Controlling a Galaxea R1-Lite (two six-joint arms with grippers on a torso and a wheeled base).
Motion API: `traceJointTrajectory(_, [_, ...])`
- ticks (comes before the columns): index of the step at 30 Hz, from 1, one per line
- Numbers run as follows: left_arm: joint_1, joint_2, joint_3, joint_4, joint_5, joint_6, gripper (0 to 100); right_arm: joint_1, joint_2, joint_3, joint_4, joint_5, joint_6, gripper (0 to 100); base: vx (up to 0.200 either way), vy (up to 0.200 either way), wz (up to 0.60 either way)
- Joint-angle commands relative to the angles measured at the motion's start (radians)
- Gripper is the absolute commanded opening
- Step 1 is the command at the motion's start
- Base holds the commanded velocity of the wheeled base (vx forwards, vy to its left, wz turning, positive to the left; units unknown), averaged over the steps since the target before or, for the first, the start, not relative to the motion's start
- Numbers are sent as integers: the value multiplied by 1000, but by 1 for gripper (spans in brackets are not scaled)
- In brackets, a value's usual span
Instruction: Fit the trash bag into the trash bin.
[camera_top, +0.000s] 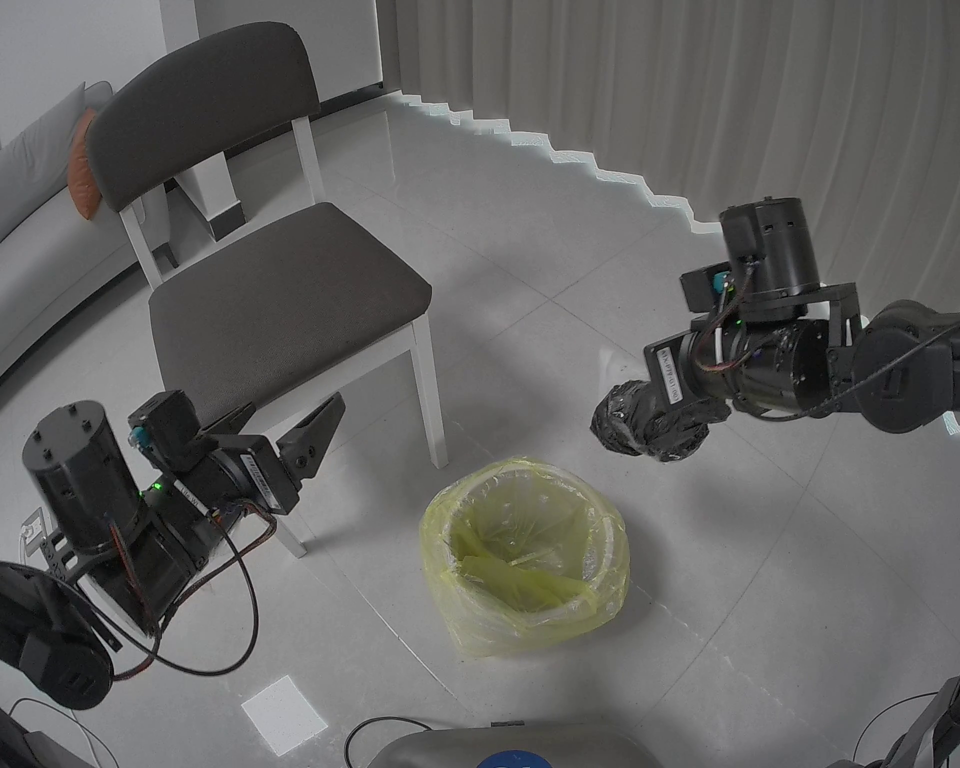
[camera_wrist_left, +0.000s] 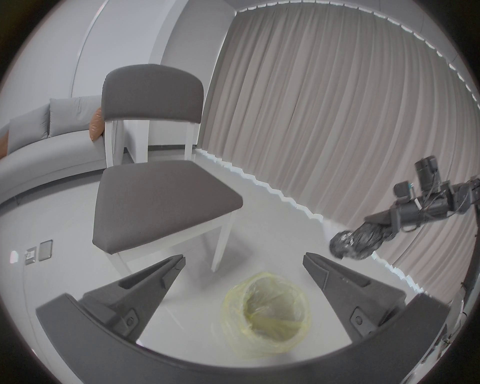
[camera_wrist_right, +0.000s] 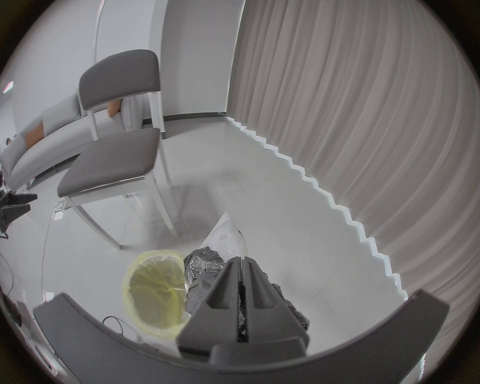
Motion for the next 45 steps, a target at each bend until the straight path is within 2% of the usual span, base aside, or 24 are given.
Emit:
traceJointTrajectory(1, [-32,-10,113,-108,22,2,100,97,88,-2,-4,-3,10,0,0,0,0])
traceJointTrajectory(8, [-26,-6,105,-126,25,74,100,137,162,-6,-6,-3,12,0,0,0,0])
traceJointTrajectory(17, [-23,42,114,-180,25,70,100,135,246,-26,-9,-3,10,0,0,0,0])
traceJointTrajectory(31, [-26,149,122,-344,22,73,100,148,380,-47,-53,6,10,0,0,0,0])
traceJointTrajectory(35, [-26,146,128,-353,24,74,100,149,420,-59,-53,14,13,0,0,0,0])
traceJointTrajectory(37, [-26,139,133,-353,24,74,100,148,461,-65,-64,52,12,0,0,0,0])
traceJointTrajectory(45, [-24,139,136,-353,22,73,100,157,576,-105,-96,58,9,0,0,0,0])
